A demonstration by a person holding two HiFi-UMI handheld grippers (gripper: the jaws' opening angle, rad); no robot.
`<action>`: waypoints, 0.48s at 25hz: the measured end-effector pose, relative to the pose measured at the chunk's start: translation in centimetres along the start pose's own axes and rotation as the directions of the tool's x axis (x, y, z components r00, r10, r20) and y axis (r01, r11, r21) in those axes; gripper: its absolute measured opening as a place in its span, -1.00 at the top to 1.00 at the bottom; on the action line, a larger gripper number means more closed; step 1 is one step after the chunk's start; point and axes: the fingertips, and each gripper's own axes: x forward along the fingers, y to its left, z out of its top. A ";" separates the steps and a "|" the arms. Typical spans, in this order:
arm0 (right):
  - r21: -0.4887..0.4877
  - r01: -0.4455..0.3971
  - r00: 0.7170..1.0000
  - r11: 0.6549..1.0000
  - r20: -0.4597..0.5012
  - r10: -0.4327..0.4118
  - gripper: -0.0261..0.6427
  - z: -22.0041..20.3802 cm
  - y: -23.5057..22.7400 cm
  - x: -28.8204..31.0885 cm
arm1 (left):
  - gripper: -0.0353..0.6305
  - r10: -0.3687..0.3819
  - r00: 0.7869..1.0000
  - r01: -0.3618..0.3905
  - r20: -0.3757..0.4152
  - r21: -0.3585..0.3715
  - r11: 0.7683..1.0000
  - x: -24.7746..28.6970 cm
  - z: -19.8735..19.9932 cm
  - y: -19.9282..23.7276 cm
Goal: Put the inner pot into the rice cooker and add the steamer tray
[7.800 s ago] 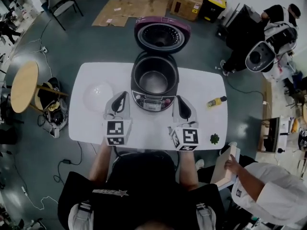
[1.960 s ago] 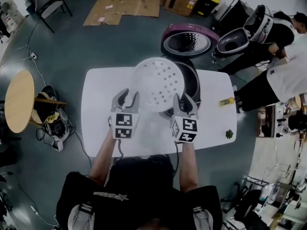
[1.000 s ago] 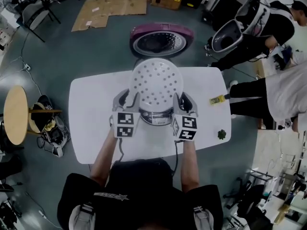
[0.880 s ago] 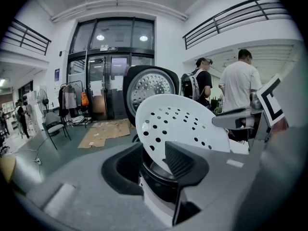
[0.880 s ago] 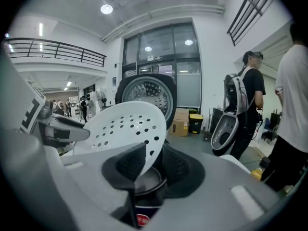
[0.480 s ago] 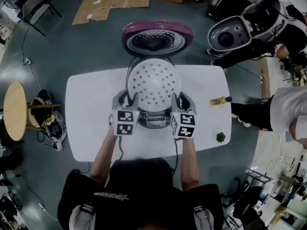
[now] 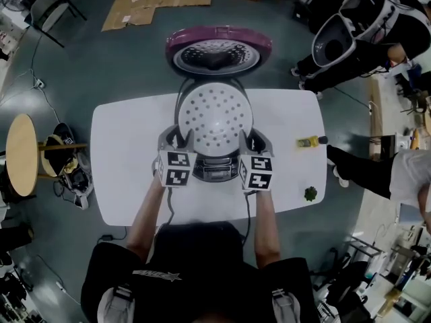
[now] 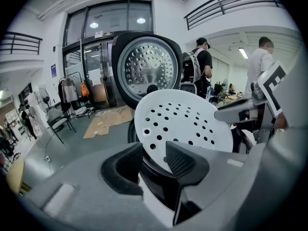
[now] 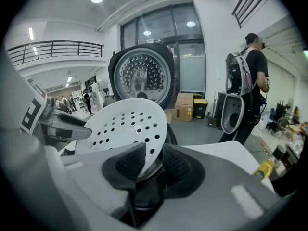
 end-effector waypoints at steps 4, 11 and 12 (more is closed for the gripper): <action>-0.006 0.002 0.999 1.000 -0.036 -0.003 0.58 -0.4 -0.1 0.6 | 0.41 0.004 0.999 -0.003 -0.031 0.010 1.000 0.6 -0.3 0.0; 0.005 -0.013 0.997 1.000 -0.077 0.013 0.58 -0.9 -0.3 1.4 | 0.41 -0.004 0.997 0.003 -0.074 -0.002 1.000 1.3 -0.8 0.1; 0.008 -0.017 0.996 1.000 -0.082 0.018 0.58 -0.9 -0.3 1.5 | 0.41 -0.005 0.997 0.005 -0.080 -0.005 1.000 1.4 -0.9 0.1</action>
